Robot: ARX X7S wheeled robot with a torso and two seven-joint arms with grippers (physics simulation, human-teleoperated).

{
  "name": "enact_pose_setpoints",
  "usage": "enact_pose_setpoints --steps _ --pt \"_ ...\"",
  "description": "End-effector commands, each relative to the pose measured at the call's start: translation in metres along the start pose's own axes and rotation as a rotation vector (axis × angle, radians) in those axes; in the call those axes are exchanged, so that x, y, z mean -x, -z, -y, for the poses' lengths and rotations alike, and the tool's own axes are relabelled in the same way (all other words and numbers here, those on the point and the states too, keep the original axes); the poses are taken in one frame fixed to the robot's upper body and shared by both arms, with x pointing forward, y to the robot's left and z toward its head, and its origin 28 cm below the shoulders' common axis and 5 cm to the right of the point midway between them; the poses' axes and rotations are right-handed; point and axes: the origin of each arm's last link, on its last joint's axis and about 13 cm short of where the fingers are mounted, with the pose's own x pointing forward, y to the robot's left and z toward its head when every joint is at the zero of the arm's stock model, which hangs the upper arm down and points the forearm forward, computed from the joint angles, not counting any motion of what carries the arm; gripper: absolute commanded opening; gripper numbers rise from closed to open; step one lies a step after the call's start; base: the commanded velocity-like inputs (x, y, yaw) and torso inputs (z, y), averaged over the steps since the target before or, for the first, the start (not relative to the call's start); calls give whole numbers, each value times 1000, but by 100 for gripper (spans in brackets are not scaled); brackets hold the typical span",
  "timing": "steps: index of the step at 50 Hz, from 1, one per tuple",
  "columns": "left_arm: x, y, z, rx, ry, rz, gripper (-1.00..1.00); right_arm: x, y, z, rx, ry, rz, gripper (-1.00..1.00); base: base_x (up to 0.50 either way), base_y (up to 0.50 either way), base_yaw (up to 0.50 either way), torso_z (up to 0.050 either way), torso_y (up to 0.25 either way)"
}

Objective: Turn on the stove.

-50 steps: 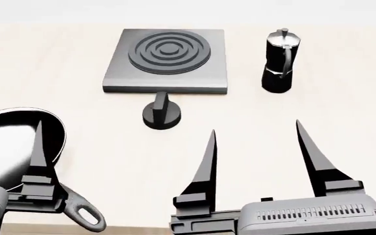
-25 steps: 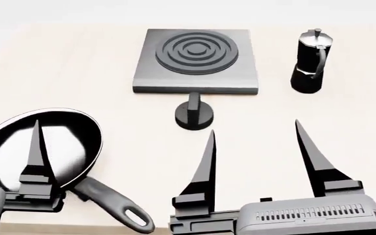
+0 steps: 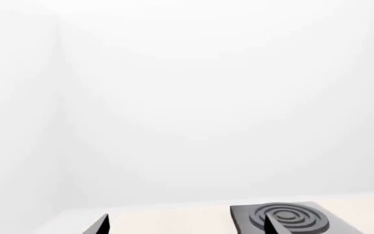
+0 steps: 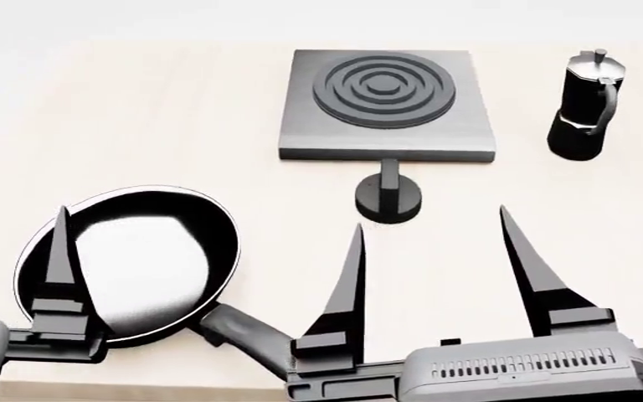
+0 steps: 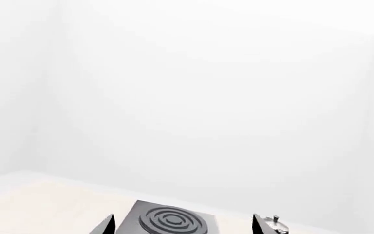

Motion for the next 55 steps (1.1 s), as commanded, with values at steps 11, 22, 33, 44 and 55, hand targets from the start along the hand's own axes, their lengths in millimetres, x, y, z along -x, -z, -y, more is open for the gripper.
enact_pose_setpoints --steps 11,22,33,44,55 --pt "-1 0 0 -3 -2 -1 100 -1 2 -1 5 -10 -12 100 9 0 0 0 0" --pt "-1 1 0 -3 -1 -2 100 -1 2 -1 7 -9 -14 100 241 0 0 0 0" --pt "0 -1 0 2 1 0 100 -1 2 -1 10 -11 -13 100 256 0 0 0 0" --pt "0 0 0 2 0 -1 100 -1 2 -1 7 -11 -11 100 257 0 0 0 0" --pt "-1 0 0 3 -1 0 100 -1 3 -1 8 -10 -11 100 256 0 0 0 0"
